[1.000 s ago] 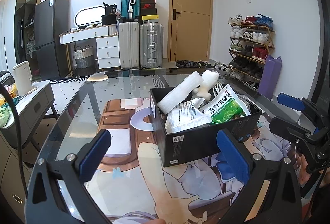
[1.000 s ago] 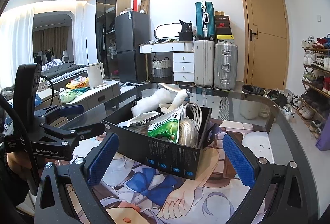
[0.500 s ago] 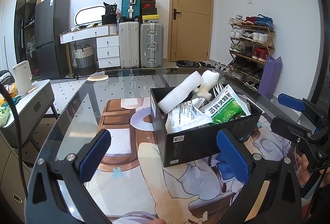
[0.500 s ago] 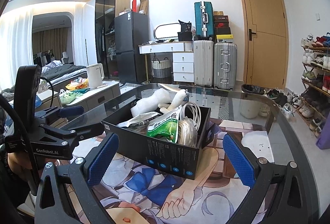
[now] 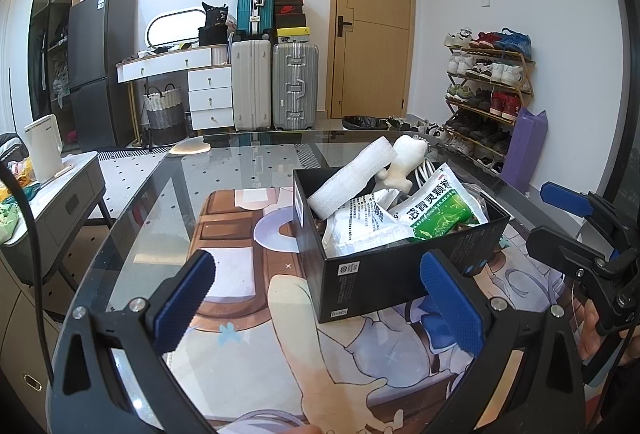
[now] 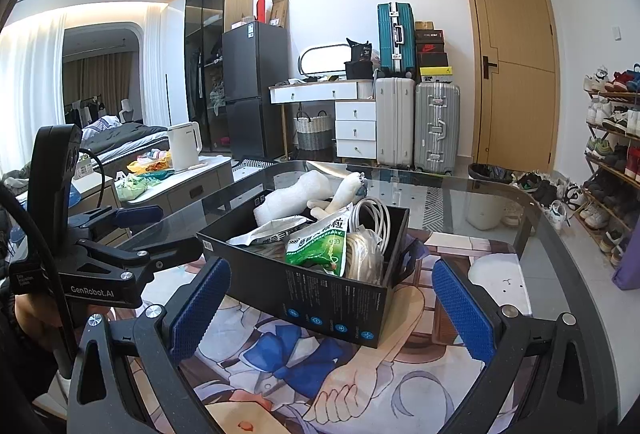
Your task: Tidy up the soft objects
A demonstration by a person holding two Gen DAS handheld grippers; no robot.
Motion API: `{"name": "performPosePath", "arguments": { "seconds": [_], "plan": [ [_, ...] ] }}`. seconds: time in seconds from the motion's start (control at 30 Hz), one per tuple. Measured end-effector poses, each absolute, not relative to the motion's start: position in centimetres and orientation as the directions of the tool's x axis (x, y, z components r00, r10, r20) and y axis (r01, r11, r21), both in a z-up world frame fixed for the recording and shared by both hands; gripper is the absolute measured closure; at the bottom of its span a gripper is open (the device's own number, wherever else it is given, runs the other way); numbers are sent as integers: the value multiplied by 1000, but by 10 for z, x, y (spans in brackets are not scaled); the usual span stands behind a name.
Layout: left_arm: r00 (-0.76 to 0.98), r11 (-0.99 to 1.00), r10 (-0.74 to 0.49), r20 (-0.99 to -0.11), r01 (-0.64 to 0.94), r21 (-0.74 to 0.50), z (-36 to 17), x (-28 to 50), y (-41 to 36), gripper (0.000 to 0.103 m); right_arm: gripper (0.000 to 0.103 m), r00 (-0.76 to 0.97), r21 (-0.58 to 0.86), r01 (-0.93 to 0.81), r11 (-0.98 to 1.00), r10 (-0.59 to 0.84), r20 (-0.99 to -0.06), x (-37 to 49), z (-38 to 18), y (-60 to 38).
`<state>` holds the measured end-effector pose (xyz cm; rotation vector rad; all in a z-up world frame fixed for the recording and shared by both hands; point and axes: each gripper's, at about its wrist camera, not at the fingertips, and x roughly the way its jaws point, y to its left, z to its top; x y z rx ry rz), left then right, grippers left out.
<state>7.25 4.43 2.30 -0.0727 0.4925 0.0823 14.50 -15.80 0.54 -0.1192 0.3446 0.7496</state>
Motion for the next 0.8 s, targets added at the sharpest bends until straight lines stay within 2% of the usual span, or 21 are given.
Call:
{"name": "performPosePath", "arguments": {
  "seconds": [0.8],
  "plan": [
    [878, 994, 64, -474, -101, -52, 22, 72, 45, 0, 1, 681, 14, -683, 730, 644, -350, 145, 5, -159]
  ]
}}
